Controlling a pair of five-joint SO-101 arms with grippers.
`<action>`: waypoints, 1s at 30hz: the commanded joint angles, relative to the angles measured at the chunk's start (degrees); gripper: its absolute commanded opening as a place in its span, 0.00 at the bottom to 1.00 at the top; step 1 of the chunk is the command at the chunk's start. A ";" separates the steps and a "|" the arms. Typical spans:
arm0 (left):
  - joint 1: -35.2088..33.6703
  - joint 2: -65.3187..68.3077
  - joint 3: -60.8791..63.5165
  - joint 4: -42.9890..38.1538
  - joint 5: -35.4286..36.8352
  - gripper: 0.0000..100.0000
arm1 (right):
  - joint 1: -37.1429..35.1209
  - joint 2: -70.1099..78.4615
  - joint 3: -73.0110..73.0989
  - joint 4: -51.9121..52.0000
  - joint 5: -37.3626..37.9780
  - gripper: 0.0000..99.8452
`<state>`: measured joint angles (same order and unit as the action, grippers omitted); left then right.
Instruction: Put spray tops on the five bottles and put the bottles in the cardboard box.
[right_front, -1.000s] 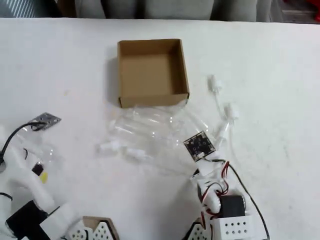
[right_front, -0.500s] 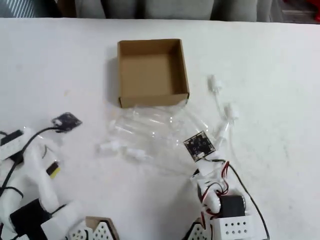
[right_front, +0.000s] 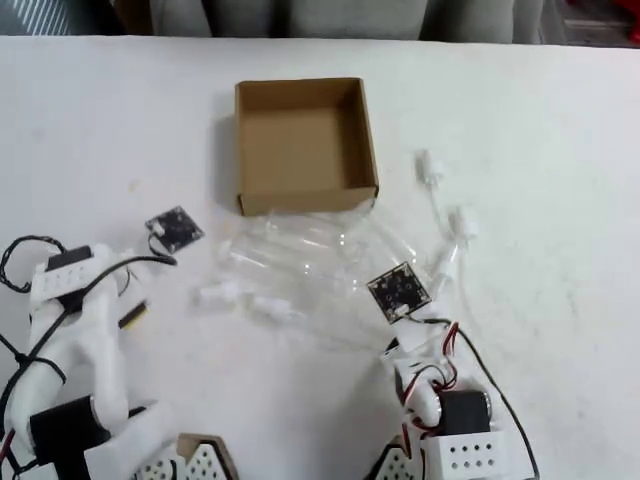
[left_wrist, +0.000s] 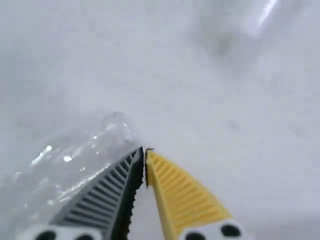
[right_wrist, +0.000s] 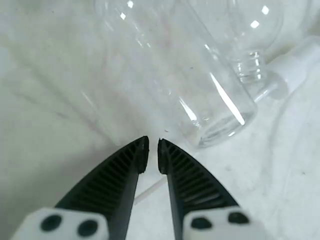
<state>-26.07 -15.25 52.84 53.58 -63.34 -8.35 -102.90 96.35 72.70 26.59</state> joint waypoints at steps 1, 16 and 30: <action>2.42 -2.68 -0.35 -4.31 5.36 0.03 | 0.31 -0.22 0.53 0.04 0.53 0.02; 5.49 -2.51 -0.44 -12.31 9.85 0.03 | 0.31 -0.22 0.53 0.04 0.53 0.02; 4.62 20.09 -20.57 -6.77 17.23 0.11 | 0.31 -0.22 0.53 0.04 0.53 0.02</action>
<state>-21.05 2.15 39.82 43.47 -47.08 -8.35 -102.90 96.35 72.70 26.59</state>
